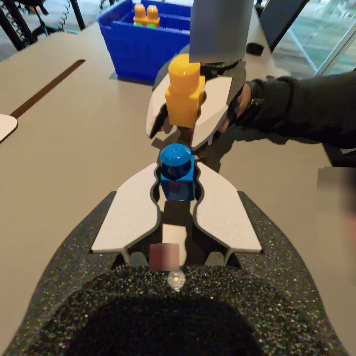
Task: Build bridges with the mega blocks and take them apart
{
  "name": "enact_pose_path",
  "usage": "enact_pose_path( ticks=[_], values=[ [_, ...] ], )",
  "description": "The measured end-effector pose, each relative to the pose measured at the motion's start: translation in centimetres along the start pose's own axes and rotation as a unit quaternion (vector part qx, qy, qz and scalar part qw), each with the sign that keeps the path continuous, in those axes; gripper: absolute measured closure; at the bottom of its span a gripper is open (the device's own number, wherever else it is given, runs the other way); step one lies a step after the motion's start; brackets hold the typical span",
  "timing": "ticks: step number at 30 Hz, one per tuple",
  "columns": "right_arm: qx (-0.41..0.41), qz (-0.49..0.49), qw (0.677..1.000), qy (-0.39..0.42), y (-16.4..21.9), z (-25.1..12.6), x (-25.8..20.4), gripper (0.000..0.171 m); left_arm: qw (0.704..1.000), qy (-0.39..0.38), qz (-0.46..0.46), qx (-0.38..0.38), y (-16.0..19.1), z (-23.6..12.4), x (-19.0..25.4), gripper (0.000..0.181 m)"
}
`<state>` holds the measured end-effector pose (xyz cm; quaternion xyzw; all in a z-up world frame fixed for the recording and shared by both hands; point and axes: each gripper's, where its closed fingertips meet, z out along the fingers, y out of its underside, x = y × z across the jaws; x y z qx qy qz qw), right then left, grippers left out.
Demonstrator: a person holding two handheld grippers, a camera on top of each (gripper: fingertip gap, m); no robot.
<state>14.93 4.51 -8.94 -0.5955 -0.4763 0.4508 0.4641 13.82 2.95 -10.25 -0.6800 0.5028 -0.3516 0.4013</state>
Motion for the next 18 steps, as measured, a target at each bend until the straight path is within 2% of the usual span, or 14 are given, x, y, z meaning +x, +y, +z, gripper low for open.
enact_pose_path(
  ticks=[4, 14, 18],
  values=[
    [-0.007, -0.004, 1.000, 0.007, 0.3, -0.1, 0.3, 0.129, 0.998, -0.030, 0.025, -0.057, 1.3, 0.8, -0.1, 0.149],
    [-0.012, -0.009, 1.000, 0.014, 0.4, 0.0, 0.5, 0.129, 0.987, -0.040, 0.042, -0.148, 4.1, 1.9, 0.1, 0.149],
    [-0.017, -0.009, 1.000, 0.011, 0.7, 0.1, 0.4, 0.129, 0.986, -0.036, 0.046, -0.159, 4.5, 1.7, 0.2, 0.149]
  ],
)
